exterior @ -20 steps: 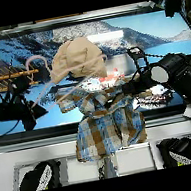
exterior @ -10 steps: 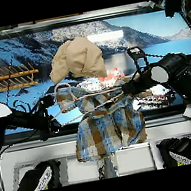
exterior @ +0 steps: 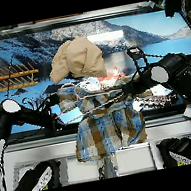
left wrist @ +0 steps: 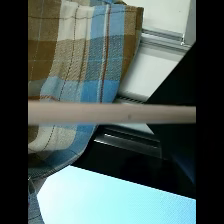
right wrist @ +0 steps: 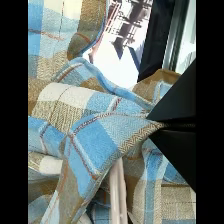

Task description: Fold the clothes and pants, and hang the long-sleeved shirts on hangers.

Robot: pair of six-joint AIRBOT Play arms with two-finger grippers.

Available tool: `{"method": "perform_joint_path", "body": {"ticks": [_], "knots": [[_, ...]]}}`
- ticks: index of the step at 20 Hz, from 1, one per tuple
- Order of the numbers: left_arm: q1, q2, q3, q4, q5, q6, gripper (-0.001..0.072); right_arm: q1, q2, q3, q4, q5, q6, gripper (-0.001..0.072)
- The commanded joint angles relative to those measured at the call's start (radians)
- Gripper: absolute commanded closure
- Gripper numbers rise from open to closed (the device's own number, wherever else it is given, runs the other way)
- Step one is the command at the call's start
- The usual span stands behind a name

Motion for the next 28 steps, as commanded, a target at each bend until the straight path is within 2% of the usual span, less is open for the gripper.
{"method": "perform_joint_path", "body": {"ticks": [1, 6, 12, 15, 20, 26, 28], "knots": [[-0.002, -0.003, -0.001, -0.014, 0.022, 0.003, 0.0692, 0.000, 0.000, 0.020, 0.014, 0.041, -0.081, 0.0689], [-0.010, -0.003, -0.001, -0.114, 0.043, 0.051, 0.0692, 0.000, -0.001, 0.195, -0.038, 0.236, -0.088, 0.0691], [-0.134, -0.004, 0.022, -0.154, 0.094, 0.054, 0.0692, 0.001, -0.050, 0.395, -0.051, 0.378, -0.118, 0.0691], [-0.148, -0.004, 0.090, -0.199, 0.119, 0.034, 0.0691, 0.007, -0.063, 0.417, -0.053, 0.380, -0.133, 0.0691], [-0.161, -0.092, 0.134, -0.217, 0.057, 0.024, 0.0692, 0.041, -0.062, 0.435, -0.053, 0.359, -0.133, 0.0691], [-0.239, -0.141, 0.135, -0.220, 0.140, 0.024, 0.0692, 0.148, -0.063, 0.436, -0.052, 0.261, -0.124, 0.0691], [-0.229, -0.141, 0.135, -0.271, 0.160, 0.024, 0.0692, 0.198, -0.064, 0.436, -0.040, 0.219, -0.124, 0.0691]]}}
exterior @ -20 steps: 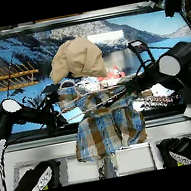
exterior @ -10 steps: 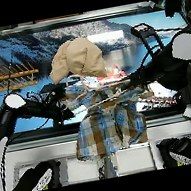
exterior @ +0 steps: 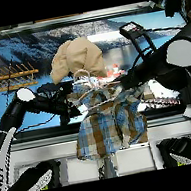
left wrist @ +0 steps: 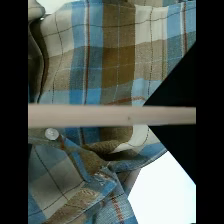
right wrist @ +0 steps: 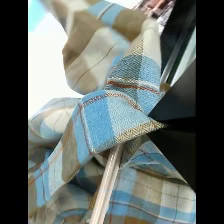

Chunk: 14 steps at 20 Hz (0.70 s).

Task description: Fold the clothes and pants, and hang the long-sleeved shirts on hangers.

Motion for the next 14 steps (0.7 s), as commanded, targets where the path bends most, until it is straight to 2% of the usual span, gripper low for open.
{"method": "perform_joint_path", "body": {"ticks": [1, 8, 14], "knots": [[0.003, -0.009, 0.001, -0.060, 0.040, 0.000, 0.0691, 0.084, -0.003, 0.002, 0.019, -0.084, 0.009, 0.0691], [0.007, -0.008, 0.001, -0.064, 0.035, -0.001, 0.0691, 0.240, -0.050, 0.002, 0.019, -0.186, 0.033, 0.0691], [0.007, -0.008, 0.001, -0.064, 0.035, -0.001, 0.0691, 0.256, -0.064, 0.002, 0.019, -0.206, 0.032, 0.0682]]}}
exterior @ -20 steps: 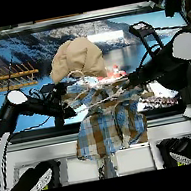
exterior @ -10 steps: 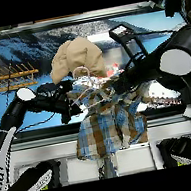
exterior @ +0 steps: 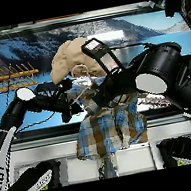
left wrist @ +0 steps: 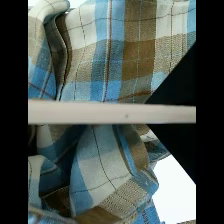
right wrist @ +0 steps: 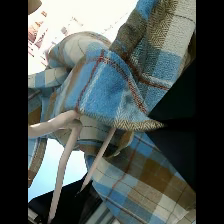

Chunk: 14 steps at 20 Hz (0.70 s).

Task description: Fold the clothes and pants, and hang the long-sleeved shirts on hangers.

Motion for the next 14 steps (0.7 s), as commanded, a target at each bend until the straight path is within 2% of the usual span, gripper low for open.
{"method": "perform_joint_path", "body": {"ticks": [1, 2, 3, 4, 5, 8, 12, 14], "knots": [[0.001, 0.000, 0.000, -0.001, -0.001, -0.001, 0.0691, 0.010, -0.006, 0.001, 0.001, -0.014, -0.002, 0.0678], [0.001, 0.000, 0.000, 0.000, -0.001, -0.001, 0.0691, 0.010, -0.006, 0.001, 0.001, -0.014, -0.002, 0.0629], [0.001, 0.000, 0.000, 0.000, -0.001, -0.001, 0.0690, 0.010, -0.005, 0.001, 0.001, -0.014, -0.011, 0.0366], [0.001, 0.000, 0.000, 0.000, -0.001, -0.001, 0.0690, 0.010, 0.000, 0.001, 0.002, -0.014, -0.039, 0.0070], [0.001, -0.001, 0.000, 0.000, -0.001, -0.001, 0.0690, 0.007, 0.007, 0.001, 0.001, -0.014, -0.073, 0.0040], [0.001, 0.000, 0.000, 0.000, -0.001, -0.001, 0.0690, -0.055, 0.055, 0.001, 0.056, 0.035, -0.172, 0.0040], [0.001, 0.000, 0.000, 0.000, -0.001, -0.001, 0.0690, -0.283, 0.119, 0.001, 0.379, 0.150, -0.428, 0.0040], [0.001, 0.000, 0.000, 0.000, -0.001, -0.001, 0.0690, -0.417, 0.127, 0.001, 0.509, 0.153, -0.504, 0.0040]]}}
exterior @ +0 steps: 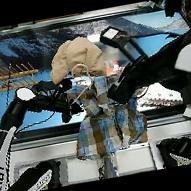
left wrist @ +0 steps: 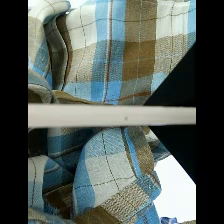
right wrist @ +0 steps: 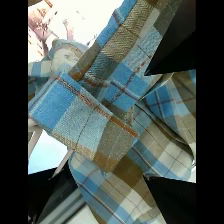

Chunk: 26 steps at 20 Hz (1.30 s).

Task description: Fold the clothes and pants, and hang the long-sleeved shirts on hangers.

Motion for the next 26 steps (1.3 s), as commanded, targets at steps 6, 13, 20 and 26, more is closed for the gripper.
{"method": "perform_joint_path", "body": {"ticks": [6, 13, 20, 26], "knots": [[0.001, -0.001, 0.000, 0.001, 0.000, 0.000, 0.0690, -0.361, 0.012, 0.000, 0.255, 0.042, -0.193, 0.0040], [0.001, -0.001, 0.000, 0.001, 0.001, 0.000, 0.0690, -0.524, -0.008, -0.003, 0.330, 0.078, -0.587, 0.0041], [0.001, -0.001, 0.000, 0.001, 0.000, 0.000, 0.0690, -0.928, -0.158, -0.144, 0.796, 0.201, -1.047, 0.0040], [0.001, -0.001, 0.000, 0.002, 0.000, 0.000, 0.0690, -0.999, -0.363, -0.190, 0.955, 0.299, -1.358, 0.0040]]}}
